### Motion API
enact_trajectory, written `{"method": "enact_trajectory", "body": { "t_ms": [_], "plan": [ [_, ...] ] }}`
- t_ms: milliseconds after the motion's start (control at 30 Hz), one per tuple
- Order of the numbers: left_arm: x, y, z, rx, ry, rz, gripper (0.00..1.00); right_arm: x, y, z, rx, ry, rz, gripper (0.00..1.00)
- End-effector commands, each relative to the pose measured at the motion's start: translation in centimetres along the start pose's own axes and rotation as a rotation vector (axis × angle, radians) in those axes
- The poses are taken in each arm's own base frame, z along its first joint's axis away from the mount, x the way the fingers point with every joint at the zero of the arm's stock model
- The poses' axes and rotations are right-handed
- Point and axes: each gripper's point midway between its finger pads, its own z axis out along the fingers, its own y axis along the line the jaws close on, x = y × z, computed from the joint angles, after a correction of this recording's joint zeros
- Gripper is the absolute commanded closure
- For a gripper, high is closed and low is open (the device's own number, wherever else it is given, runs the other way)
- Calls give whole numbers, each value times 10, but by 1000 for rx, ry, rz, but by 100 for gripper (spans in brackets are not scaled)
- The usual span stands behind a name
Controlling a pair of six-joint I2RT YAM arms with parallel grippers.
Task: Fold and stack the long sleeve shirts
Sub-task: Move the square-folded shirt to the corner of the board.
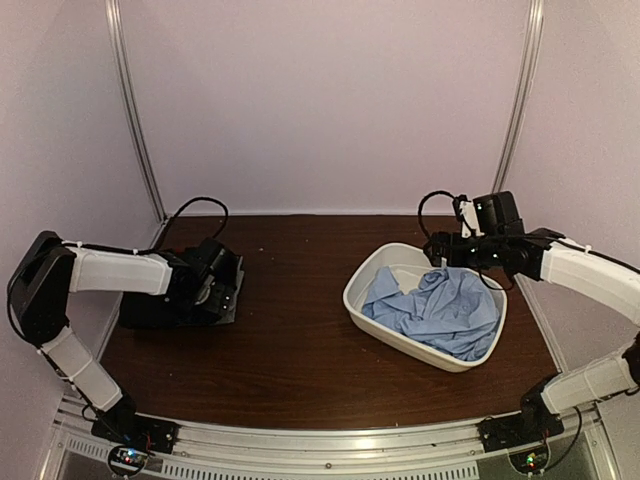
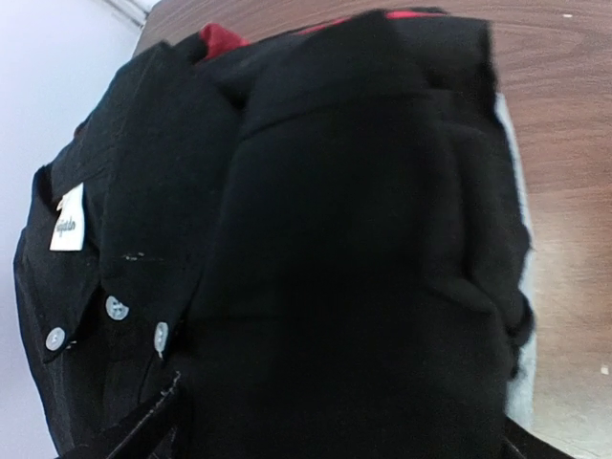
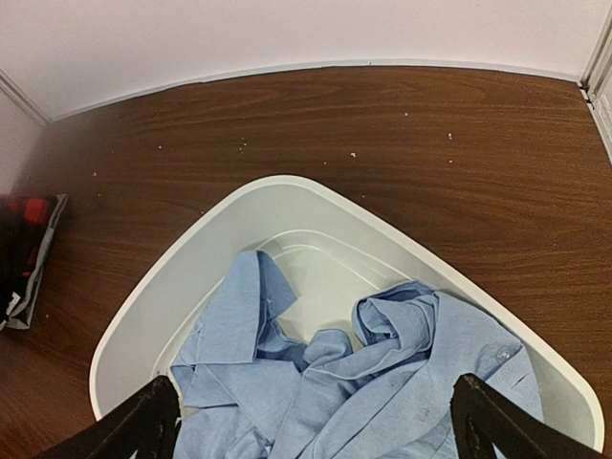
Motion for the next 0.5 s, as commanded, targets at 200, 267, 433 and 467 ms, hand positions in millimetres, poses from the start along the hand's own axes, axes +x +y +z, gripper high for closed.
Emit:
{"method": "enact_trajectory", "body": {
  "t_ms": [200, 267, 433, 467],
  "plan": [
    [0, 43, 27, -88, 32, -50, 6, 3, -8, 10, 73, 49, -13, 0],
    [-1, 50, 34, -83, 42, -84, 6, 4, -9, 13, 80, 58, -16, 0],
    [-3, 69, 39, -112, 34, -133, 5, 9, -28, 21, 203, 115, -47, 0],
    [-4, 70, 39, -109, 29, -140, 5, 9, -32, 23, 227, 124, -56, 0]
  ]
}}
